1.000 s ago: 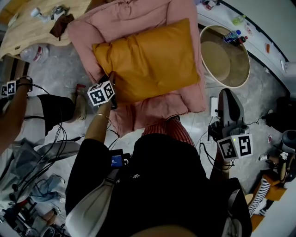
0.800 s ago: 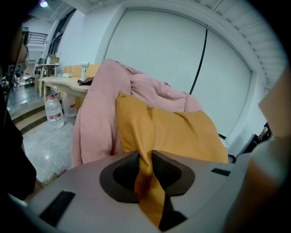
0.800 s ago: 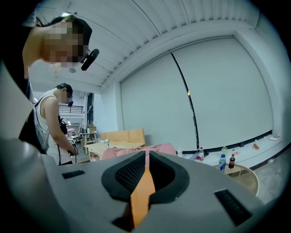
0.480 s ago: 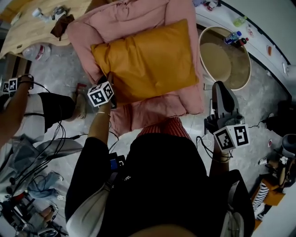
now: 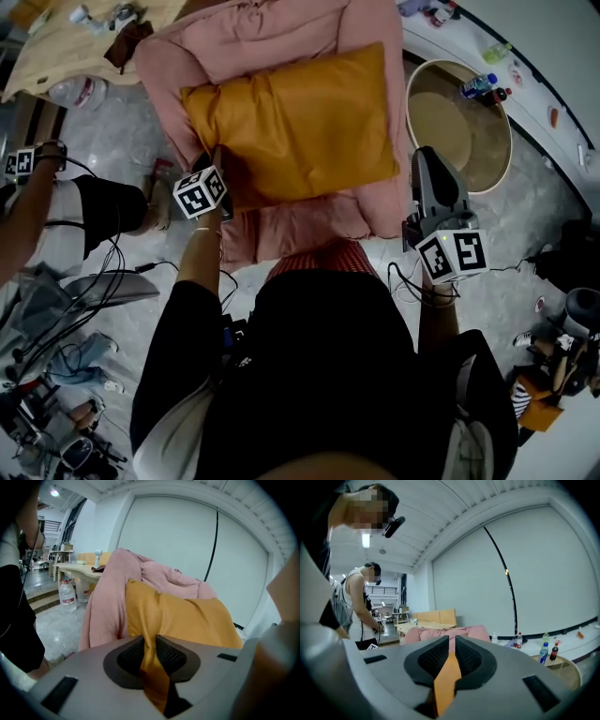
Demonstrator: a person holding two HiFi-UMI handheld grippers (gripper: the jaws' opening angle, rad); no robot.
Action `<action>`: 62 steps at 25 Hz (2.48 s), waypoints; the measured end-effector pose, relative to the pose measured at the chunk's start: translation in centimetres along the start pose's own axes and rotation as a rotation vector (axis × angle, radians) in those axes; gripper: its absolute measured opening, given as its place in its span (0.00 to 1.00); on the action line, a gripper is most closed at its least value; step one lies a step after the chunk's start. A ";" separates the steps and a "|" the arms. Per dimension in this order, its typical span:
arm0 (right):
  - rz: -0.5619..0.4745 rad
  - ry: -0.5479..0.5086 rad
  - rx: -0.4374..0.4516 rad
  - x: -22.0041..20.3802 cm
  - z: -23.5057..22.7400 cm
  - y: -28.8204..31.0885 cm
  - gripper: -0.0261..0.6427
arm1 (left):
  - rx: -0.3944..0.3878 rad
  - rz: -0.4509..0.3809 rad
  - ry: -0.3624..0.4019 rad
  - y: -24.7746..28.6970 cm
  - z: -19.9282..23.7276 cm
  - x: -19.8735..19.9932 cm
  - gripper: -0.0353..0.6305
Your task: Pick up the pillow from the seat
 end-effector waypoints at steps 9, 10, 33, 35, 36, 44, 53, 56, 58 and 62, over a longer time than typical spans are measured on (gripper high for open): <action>0.052 0.036 0.017 -2.9 -2.8 2.7 0.22 | 0.035 0.007 0.003 -0.7 -0.5 -0.3 0.18; 0.063 0.046 0.029 -3.3 -3.1 2.9 0.22 | 0.037 0.007 0.000 -0.7 -0.5 -0.3 0.18; 0.287 0.090 0.114 -11.9 -9.0 8.8 0.40 | 0.122 -0.022 0.001 -1.3 -2.2 -1.3 0.17; 0.315 0.068 0.115 -12.8 -9.4 9.3 0.41 | 0.128 -0.023 -0.001 -1.4 -2.2 -1.5 0.17; 0.327 0.059 0.118 -13.1 -9.5 9.7 0.42 | 0.131 -0.024 -0.002 -1.4 -2.2 -1.5 0.17; 0.387 0.060 0.152 -14.9 -10.7 11.2 0.44 | 0.159 -0.027 -0.007 -1.9 -2.3 -1.7 0.17; 0.452 0.074 0.188 -17.1 -11.8 13.1 0.45 | 0.176 -0.020 -0.010 -1.9 -2.6 -1.7 0.17; 0.473 0.078 0.199 -17.9 -12.1 13.6 0.45 | 0.179 -0.013 -0.009 -1.8 -2.6 -1.7 0.17; 0.478 0.082 0.205 -18.1 -12.3 13.9 0.45 | 0.179 -0.008 -0.004 -1.7 -2.6 -1.7 0.17; 0.489 0.100 0.211 -18.3 -12.2 14.6 0.45 | 0.187 -0.006 -0.002 -1.9 -2.5 -1.6 0.17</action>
Point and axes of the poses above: the fingertips, and each gripper's own axes: y forward along the fingers, z to its left, x out of its top, the point moved 9 cm from there along -y, backward along the fingers, and after that the axes turned 5 degrees about -z, right-handed, at the moved point
